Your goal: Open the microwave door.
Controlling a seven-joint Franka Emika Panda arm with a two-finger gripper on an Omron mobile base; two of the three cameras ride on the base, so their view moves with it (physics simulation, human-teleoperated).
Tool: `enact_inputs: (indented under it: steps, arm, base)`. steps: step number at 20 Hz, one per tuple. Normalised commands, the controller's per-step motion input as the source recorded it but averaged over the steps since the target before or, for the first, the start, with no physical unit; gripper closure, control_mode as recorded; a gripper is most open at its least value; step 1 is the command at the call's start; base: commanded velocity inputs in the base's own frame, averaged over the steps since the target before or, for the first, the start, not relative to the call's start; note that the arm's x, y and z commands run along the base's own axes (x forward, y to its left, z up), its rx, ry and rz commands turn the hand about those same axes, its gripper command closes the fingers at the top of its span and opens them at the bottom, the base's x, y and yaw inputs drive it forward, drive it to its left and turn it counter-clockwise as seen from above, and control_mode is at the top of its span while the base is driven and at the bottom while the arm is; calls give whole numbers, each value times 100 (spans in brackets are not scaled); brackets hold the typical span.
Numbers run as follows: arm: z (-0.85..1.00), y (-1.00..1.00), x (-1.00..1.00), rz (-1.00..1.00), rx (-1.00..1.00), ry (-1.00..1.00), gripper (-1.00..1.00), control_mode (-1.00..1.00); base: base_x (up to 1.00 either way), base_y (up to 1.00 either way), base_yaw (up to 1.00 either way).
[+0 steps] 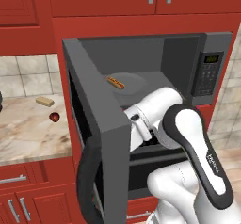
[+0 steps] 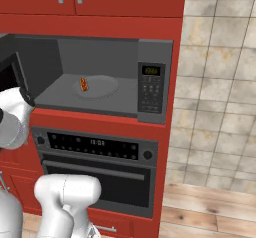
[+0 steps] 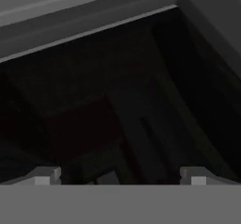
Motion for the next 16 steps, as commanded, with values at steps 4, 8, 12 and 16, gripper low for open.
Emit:
enact_inputs:
  steps: [4, 8, 12, 16]
  arm:
    - [-29, 51, 9, 26, 10, -32, -100, -100]
    - [-3, 15, 0, 20, 9, -37, -100, -100]
    - [0, 0, 2, 12, 10, -28, -100, -100]
    - [-3, 8, 68, 10, 14, -19, -100, -100]
  base:
    - [0, 0, 0]
    - [0, 0, 0]
    - [0, 0, 0]
    - [0, 0, 0]
